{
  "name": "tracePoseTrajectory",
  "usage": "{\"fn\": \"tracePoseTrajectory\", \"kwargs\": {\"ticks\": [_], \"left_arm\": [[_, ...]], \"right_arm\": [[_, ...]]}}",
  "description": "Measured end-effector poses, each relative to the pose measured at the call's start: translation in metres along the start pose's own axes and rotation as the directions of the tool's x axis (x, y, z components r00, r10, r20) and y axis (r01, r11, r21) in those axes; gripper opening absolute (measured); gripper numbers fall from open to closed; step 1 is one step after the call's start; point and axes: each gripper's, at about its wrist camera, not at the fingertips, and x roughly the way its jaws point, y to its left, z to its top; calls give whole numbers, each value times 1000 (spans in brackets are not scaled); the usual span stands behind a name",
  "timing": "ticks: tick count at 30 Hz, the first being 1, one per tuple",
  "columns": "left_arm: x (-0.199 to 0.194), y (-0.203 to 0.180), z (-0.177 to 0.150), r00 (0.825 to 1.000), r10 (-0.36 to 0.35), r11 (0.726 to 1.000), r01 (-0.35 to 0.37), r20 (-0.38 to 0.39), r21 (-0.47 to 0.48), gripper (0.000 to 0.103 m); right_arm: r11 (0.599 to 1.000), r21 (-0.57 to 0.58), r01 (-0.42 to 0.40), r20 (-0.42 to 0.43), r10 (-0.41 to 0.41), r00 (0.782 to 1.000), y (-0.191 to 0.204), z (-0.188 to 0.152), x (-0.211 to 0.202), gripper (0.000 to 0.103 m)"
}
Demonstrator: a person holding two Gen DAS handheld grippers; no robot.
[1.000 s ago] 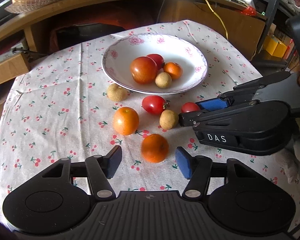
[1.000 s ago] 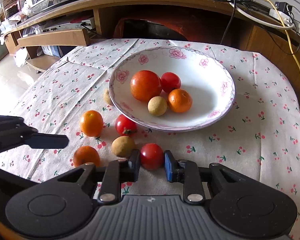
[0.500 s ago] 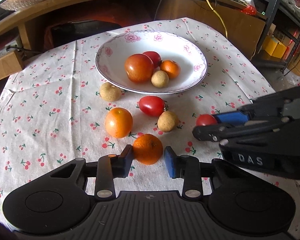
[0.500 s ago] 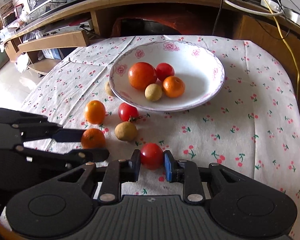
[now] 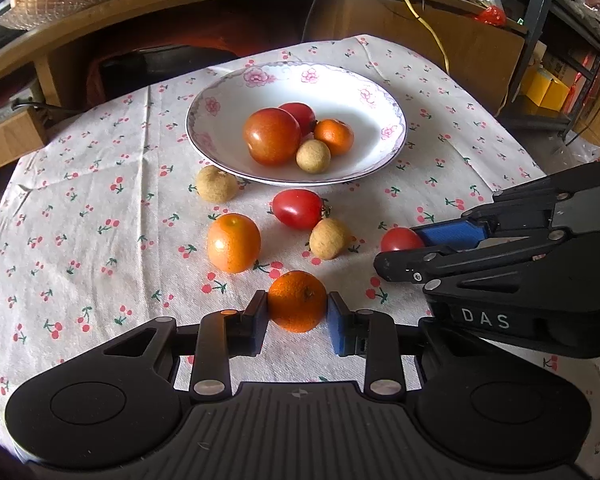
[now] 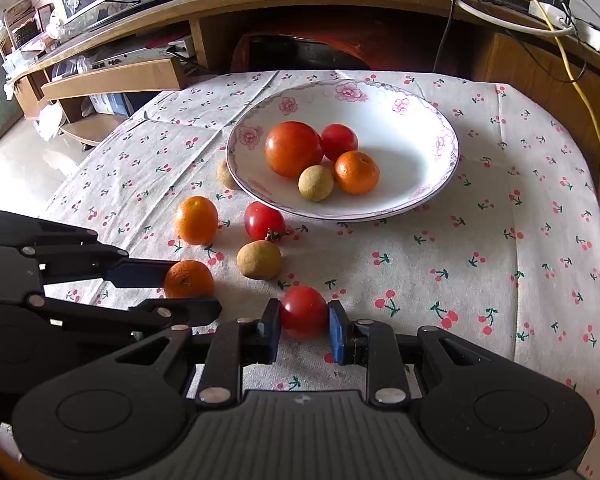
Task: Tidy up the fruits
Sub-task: 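Grasp the orange with the left tool, then carry the orange with the left tool while the right tool carries the red tomato to the bowl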
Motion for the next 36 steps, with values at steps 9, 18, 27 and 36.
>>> {"fn": "tracePoseTrajectory", "kwargs": {"ticks": [9, 18, 27, 36], "left_arm": [[-8, -3, -7, 1000, 2, 1000, -2, -11, 6, 38], [-30, -9, -10, 1000, 1, 1000, -1, 19, 14, 38], [-51, -15, -13, 999, -5, 1000, 4, 54, 18, 38], [-73, -19, -10, 994, 3, 1000, -6, 113, 21, 38]], "right_arm": [[1000, 11, 27, -18, -27, 999, 6, -11, -11, 26], [999, 19, 33, -6, -33, 999, 19, -20, -31, 26], [997, 56, 50, 32, -52, 998, 26, -25, -57, 26], [995, 76, 58, 86, -64, 994, 33, -27, -81, 26]]}}
